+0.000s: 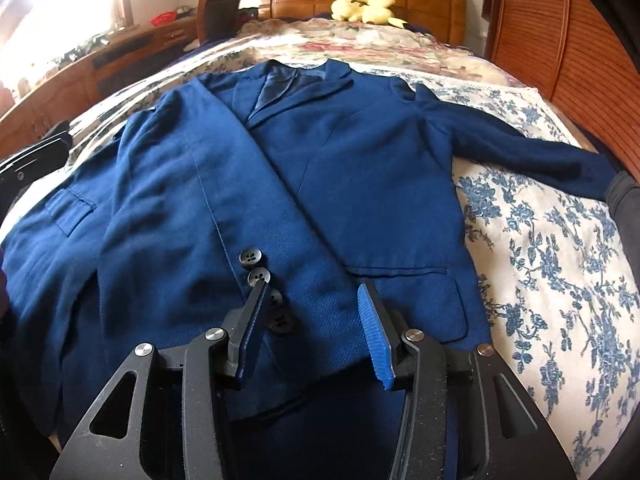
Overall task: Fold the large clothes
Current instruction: 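Move the right gripper to the other jacket sleeve and grasp its cuff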
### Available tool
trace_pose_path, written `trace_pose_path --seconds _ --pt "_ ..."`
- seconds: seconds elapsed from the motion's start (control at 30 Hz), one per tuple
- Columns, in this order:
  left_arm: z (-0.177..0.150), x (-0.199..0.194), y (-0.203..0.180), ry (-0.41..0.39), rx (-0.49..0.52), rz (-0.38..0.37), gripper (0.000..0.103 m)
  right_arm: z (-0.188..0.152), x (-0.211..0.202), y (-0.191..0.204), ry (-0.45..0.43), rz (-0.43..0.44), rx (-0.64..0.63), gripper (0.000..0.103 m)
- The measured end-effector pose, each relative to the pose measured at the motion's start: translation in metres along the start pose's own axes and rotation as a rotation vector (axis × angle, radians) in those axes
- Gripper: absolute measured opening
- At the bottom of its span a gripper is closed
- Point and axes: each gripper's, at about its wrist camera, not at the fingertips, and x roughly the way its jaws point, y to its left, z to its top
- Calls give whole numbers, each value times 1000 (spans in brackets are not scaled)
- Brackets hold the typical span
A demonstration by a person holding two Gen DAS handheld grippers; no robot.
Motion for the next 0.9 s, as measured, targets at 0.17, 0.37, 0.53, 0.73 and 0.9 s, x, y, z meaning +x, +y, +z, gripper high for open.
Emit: trace_pose_path --seconds 0.17,0.37,0.53,0.73,0.9 --pt "4 13 -8 1 6 1 53 -1 0 -2 -6 17 13 48" --pt "4 27 -17 14 33 4 53 10 -16 -10 -20 17 3 48" --pt "4 34 -18 23 35 4 53 31 -34 -40 -78 -23 -1 63" --pt "6 39 -19 30 29 2 53 60 -34 -104 -98 -106 47 67" --pt "5 43 -20 42 27 2 53 83 -21 -160 -98 -185 94 67"
